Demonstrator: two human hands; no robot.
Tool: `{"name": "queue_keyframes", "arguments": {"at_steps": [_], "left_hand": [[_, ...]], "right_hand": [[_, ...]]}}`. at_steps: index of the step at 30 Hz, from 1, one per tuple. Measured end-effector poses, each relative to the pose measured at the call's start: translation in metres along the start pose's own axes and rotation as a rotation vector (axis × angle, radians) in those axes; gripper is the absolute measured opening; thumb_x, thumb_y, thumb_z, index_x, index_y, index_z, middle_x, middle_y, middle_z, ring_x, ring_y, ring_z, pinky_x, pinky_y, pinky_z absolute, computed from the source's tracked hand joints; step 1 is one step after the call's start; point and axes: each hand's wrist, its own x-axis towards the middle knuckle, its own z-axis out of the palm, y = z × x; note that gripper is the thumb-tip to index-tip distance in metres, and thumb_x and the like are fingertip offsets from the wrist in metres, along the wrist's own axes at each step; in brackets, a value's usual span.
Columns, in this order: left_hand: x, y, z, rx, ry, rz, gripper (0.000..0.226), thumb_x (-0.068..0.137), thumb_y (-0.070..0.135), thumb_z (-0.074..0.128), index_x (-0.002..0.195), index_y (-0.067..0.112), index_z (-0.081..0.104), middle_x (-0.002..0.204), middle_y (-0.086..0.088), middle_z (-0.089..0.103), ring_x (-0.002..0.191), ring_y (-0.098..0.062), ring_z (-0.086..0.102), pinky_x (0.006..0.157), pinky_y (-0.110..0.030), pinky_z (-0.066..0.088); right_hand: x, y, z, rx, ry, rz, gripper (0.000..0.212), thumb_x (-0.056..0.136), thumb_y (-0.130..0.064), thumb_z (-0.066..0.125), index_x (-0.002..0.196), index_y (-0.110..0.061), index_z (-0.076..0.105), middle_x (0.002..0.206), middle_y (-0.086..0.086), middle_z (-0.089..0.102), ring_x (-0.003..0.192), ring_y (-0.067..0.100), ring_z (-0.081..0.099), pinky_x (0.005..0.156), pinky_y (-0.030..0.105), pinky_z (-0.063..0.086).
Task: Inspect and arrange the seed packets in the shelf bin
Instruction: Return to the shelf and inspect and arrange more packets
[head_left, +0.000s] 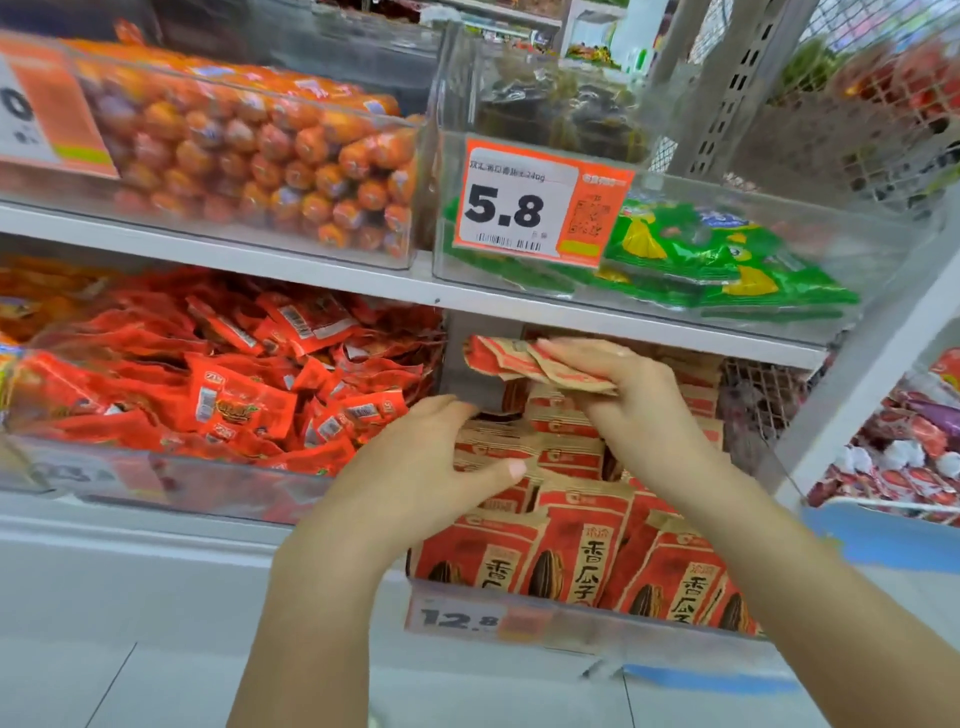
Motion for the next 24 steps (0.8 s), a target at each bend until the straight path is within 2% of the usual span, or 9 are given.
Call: {"name": "queue_keyframes", "arguments": {"at_steps": [3,5,7,9,12,14,18,22,24], "left_hand": [[-0.002,-0.005,-0.005,-0.017,0.001,-0.016,0.076,0.086,0.062,0.056,0.150,0.029,0.033,0.153,0.013,0.032,0.135,-0.008,0.038,0.108,-0.028,0.035],[-0.003,-0.007,-0.008,-0.029,0.005,-0.021,0.075,0.086,0.062,0.056,0.150,0.030,0.032,0.152,0.014,0.034,0.133,-0.008,0.040,0.106,-0.028,0.037],[-0.004,-0.009,-0.009,-0.042,0.007,-0.015,0.075,0.085,0.062,0.057,0.149,0.031,0.033,0.152,0.014,0.036,0.132,-0.007,0.041,0.106,-0.029,0.038],[-0.004,-0.009,-0.008,-0.038,0.002,-0.010,0.075,0.085,0.061,0.057,0.149,0.031,0.033,0.152,0.014,0.036,0.132,-0.007,0.042,0.105,-0.027,0.038],[-0.006,-0.007,-0.008,-0.035,-0.007,-0.008,0.074,0.087,0.060,0.056,0.150,0.032,0.030,0.154,0.015,0.032,0.135,-0.006,0.038,0.104,-0.027,0.035],[-0.008,-0.007,-0.009,-0.033,-0.014,-0.010,0.074,0.088,0.060,0.055,0.151,0.033,0.028,0.156,0.016,0.029,0.137,-0.007,0.035,0.107,-0.030,0.035],[-0.009,-0.006,-0.009,-0.024,-0.005,-0.010,0.073,0.089,0.060,0.054,0.151,0.032,0.028,0.156,0.016,0.028,0.139,-0.007,0.033,0.110,-0.031,0.034],[-0.009,-0.005,-0.009,-0.021,-0.003,-0.014,0.072,0.089,0.060,0.053,0.151,0.033,0.028,0.156,0.016,0.028,0.139,-0.008,0.033,0.111,-0.033,0.035],[-0.009,-0.004,-0.009,-0.026,-0.007,-0.015,0.071,0.089,0.060,0.053,0.150,0.034,0.029,0.155,0.016,0.029,0.138,-0.007,0.035,0.108,-0.031,0.036]], "right_hand": [[0.011,-0.001,0.004,0.006,0.037,-0.014,0.036,0.093,-0.006,0.063,0.125,-0.022,0.068,0.116,-0.014,0.066,0.111,-0.001,0.056,0.093,0.004,0.037],[0.014,-0.001,0.007,0.006,0.017,-0.025,0.032,0.094,-0.013,0.063,0.124,-0.023,0.069,0.116,-0.012,0.069,0.110,0.001,0.059,0.095,0.011,0.042],[0.015,0.001,0.011,-0.043,-0.022,-0.026,0.031,0.095,-0.016,0.062,0.125,-0.024,0.068,0.118,-0.008,0.070,0.112,0.005,0.059,0.095,0.011,0.040],[0.017,0.005,0.014,-0.097,-0.029,-0.007,0.031,0.096,-0.017,0.061,0.125,-0.025,0.067,0.117,-0.006,0.070,0.111,0.011,0.061,0.091,0.015,0.040],[0.019,0.009,0.018,-0.175,-0.056,0.019,0.037,0.095,-0.008,0.059,0.128,-0.024,0.065,0.123,-0.001,0.069,0.116,0.018,0.061,0.099,0.029,0.044],[0.020,0.010,0.024,-0.222,-0.101,0.021,0.041,0.094,-0.006,0.059,0.130,-0.023,0.063,0.127,0.001,0.067,0.119,0.022,0.060,0.102,0.033,0.045],[0.031,0.008,0.034,-0.272,-0.145,0.047,0.045,0.092,-0.001,0.055,0.131,-0.021,0.062,0.129,0.005,0.066,0.122,0.025,0.058,0.104,0.033,0.043],[0.046,0.000,0.044,-0.228,-0.168,0.115,0.039,0.095,-0.004,0.050,0.129,-0.018,0.064,0.127,0.007,0.067,0.113,0.026,0.062,0.093,0.030,0.045],[0.051,-0.002,0.044,-0.212,-0.177,0.132,0.040,0.095,-0.003,0.048,0.128,-0.017,0.065,0.126,0.007,0.067,0.113,0.026,0.062,0.093,0.029,0.046]]}}
